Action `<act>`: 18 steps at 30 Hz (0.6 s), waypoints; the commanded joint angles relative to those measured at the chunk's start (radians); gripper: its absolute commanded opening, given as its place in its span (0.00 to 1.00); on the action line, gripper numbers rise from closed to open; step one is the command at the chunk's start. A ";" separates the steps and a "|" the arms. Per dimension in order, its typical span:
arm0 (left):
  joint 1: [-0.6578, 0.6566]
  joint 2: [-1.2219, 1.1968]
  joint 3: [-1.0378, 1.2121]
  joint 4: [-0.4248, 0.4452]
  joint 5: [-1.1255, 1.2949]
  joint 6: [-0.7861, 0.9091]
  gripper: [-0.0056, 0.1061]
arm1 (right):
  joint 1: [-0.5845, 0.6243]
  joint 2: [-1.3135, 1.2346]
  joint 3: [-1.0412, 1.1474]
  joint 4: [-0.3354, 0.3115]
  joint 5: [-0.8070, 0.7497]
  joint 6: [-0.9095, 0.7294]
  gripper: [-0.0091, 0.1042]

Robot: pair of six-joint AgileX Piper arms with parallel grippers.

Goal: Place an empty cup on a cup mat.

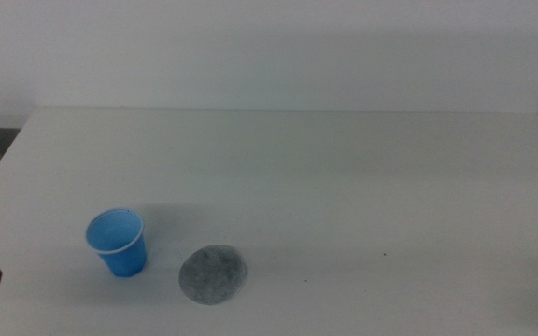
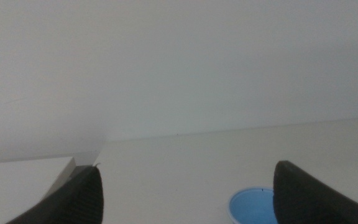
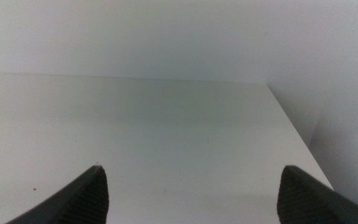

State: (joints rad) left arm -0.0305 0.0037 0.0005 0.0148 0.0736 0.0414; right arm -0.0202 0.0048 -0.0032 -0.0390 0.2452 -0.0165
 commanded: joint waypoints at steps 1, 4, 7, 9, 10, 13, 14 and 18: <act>0.000 -0.004 0.000 -0.009 -0.016 -0.013 0.89 | 0.002 -0.005 0.003 -0.007 -0.007 -0.004 0.90; 0.000 -0.004 0.000 -0.015 -0.019 -0.013 0.89 | 0.002 -0.005 0.003 -0.007 -0.007 -0.004 0.90; 0.044 0.098 -0.128 -0.015 0.145 -0.013 0.89 | 0.002 -0.005 0.003 -0.007 -0.007 -0.004 0.90; 0.054 0.205 -0.247 -0.015 0.288 -0.013 0.89 | 0.002 -0.005 0.003 -0.007 -0.007 -0.004 0.90; 0.056 0.265 -0.314 -0.015 0.365 -0.013 0.89 | 0.002 -0.005 0.003 -0.007 -0.007 -0.004 0.90; 0.058 0.435 -0.491 -0.024 0.531 -0.013 0.89 | 0.002 -0.005 0.003 -0.007 -0.007 -0.004 0.90; 0.058 0.480 -0.535 -0.042 0.574 -0.013 0.89 | 0.002 -0.005 0.003 -0.007 -0.007 -0.004 0.90; 0.058 0.701 -0.731 -0.115 0.791 -0.013 0.89 | 0.002 -0.005 0.003 -0.007 -0.007 -0.004 0.90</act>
State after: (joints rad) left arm 0.0278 0.6439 -0.6733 -0.0667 0.7825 0.0414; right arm -0.0202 0.0048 -0.0032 -0.0390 0.2452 -0.0165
